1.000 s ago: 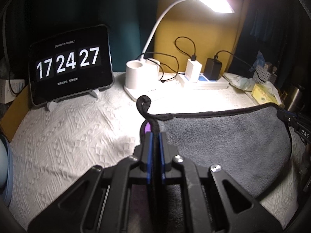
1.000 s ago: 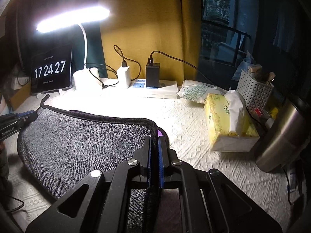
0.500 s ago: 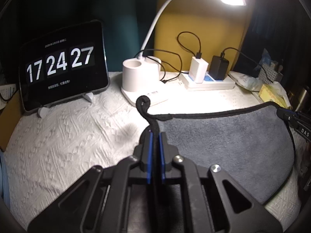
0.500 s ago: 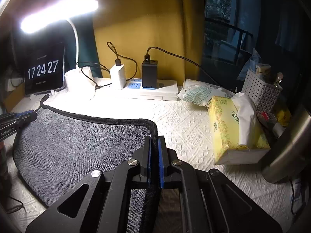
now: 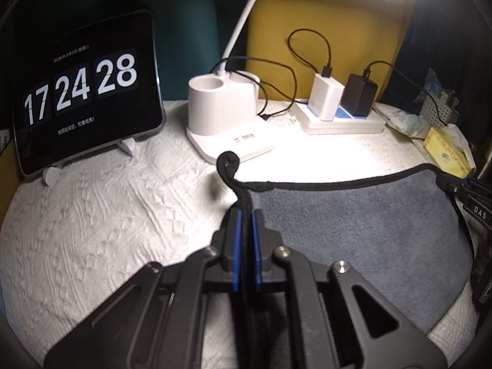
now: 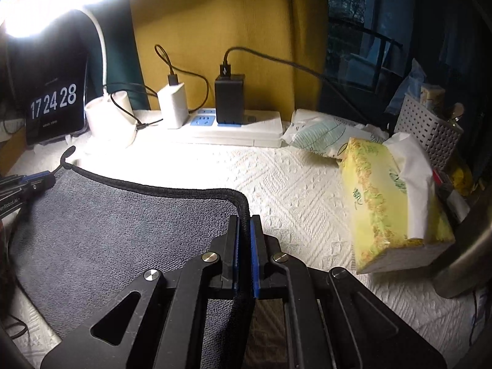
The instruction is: Fold towel
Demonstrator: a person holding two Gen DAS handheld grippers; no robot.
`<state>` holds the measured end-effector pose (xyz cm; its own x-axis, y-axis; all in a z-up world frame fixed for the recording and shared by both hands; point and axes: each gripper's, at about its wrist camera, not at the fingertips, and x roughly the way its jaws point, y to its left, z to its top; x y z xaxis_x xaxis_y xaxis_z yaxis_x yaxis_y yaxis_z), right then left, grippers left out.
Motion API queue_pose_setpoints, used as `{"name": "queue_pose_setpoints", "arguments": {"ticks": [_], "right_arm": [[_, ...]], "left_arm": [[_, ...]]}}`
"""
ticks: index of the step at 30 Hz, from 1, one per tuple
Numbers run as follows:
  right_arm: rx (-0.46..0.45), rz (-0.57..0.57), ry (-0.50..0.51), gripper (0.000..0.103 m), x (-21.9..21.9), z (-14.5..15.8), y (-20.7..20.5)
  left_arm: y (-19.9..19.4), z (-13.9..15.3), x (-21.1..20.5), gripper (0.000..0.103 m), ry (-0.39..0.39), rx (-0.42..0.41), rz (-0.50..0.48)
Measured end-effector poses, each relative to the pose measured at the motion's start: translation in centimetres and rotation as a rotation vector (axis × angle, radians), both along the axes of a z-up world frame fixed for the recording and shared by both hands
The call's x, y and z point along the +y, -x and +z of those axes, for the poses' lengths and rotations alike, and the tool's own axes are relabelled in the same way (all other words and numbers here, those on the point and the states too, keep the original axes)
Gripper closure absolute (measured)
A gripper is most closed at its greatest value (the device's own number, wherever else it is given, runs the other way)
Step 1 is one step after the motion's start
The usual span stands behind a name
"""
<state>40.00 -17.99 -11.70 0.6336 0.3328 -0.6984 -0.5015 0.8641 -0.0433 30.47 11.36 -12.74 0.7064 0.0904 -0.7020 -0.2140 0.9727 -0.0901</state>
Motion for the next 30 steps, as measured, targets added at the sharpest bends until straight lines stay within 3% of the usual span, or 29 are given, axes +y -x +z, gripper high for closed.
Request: {"name": "queue_pose_setpoints", "arguments": {"ticks": [8,14,18,23,26,28,29,30], "right_arm": [[0.041,-0.008,0.023,0.096,0.4,-1.7,-1.1],[0.068,-0.014,0.035,0.096,0.4,-2.1,-1.5],[0.073,-0.021,0.03,0.095,0.3,-2.1,-1.5],[0.072,-0.023,0.033,0.085,0.4,-1.7,-1.2],[0.06,-0.027,0.03,0.071,0.3,-1.3,-0.8],[0.054,-0.031,0.026,0.069,0.2,-0.9,-0.6],[0.05,-0.032,0.025,0.069,0.2,-0.7,-0.4],[0.048,-0.033,0.021,0.068,0.1,-0.5,-0.3]], "left_arm": [[-1.3,-1.0,0.9,0.094,0.053,0.082,0.021],[-1.5,-1.1,0.6,0.092,0.032,0.094,0.024],[-1.6,-1.1,0.9,0.084,0.025,0.096,0.042],[-1.2,-0.4,0.8,0.083,0.025,0.081,0.039],[-0.7,0.1,0.5,0.081,0.018,0.07,0.039],[-0.3,0.4,0.4,0.076,0.014,0.06,0.041],[-0.2,0.6,0.3,0.057,0.012,0.056,0.042],[0.0,0.8,0.3,0.026,0.017,0.049,0.042]]}}
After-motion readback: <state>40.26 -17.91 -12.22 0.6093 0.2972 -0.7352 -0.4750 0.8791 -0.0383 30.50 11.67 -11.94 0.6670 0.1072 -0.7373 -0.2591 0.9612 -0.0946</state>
